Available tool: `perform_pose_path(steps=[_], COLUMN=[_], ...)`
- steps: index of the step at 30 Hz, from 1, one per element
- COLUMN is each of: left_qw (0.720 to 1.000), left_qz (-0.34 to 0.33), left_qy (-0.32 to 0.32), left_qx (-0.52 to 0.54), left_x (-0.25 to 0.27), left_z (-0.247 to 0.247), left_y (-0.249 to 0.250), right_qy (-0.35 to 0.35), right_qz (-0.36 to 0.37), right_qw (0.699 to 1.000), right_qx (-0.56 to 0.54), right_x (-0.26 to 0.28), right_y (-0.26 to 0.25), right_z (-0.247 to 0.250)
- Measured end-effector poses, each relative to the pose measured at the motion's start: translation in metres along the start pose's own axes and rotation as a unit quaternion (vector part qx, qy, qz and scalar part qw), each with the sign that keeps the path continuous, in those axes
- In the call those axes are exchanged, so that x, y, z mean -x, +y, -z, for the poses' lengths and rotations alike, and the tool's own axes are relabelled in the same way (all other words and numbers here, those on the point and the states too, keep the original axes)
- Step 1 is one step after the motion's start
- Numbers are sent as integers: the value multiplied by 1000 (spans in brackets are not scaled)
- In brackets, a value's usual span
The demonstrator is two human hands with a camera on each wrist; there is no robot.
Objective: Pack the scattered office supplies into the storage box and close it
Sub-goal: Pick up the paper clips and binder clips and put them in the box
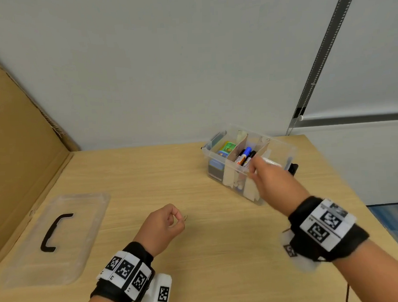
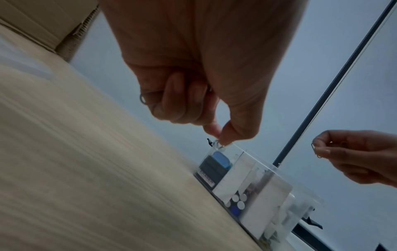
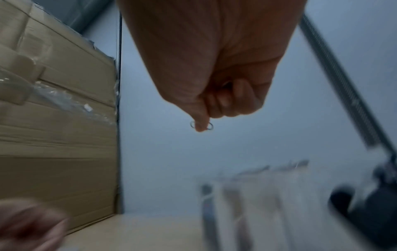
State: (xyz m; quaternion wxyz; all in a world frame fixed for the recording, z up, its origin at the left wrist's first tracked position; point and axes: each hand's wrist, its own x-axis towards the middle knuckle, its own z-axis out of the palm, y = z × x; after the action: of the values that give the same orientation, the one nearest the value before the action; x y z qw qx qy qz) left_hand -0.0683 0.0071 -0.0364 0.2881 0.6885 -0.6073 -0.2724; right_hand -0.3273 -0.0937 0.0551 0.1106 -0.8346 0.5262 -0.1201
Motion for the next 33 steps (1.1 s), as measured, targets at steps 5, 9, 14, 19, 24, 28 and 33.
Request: perform_pose_path(steps=[5,9,14,19,24,28,33], left_qw=[1000,1000,1000,1000,999,995,976], left_qz=[-2,-2,-5,2,-31,-87,-143], left_qy=[3,4,9,14,17,-13,-58], left_qx=[3,4,-2,-4,-13,-43,-152], left_x=[4,12,20,23,14,-12,-77], left_z=[-10,-13,-11,-7,-5,-12,-35], left_y=[10,16,20,22,46,92,171], right_qy=[-49,-175,-240,-178,105,133,99], right_qz=[-88,-113,-97,-91,-102,-176,-190], right_qw=[992,967,949,977,984,971,965], right_qx=[80,144,179,80,-97,-96,-149], right_x=[-37,-68,-94,-87,-51,-39,-40], right_y=[31,33,37,52,84,114,111], right_z=[22,4,-13,-7,-9,-30,-49])
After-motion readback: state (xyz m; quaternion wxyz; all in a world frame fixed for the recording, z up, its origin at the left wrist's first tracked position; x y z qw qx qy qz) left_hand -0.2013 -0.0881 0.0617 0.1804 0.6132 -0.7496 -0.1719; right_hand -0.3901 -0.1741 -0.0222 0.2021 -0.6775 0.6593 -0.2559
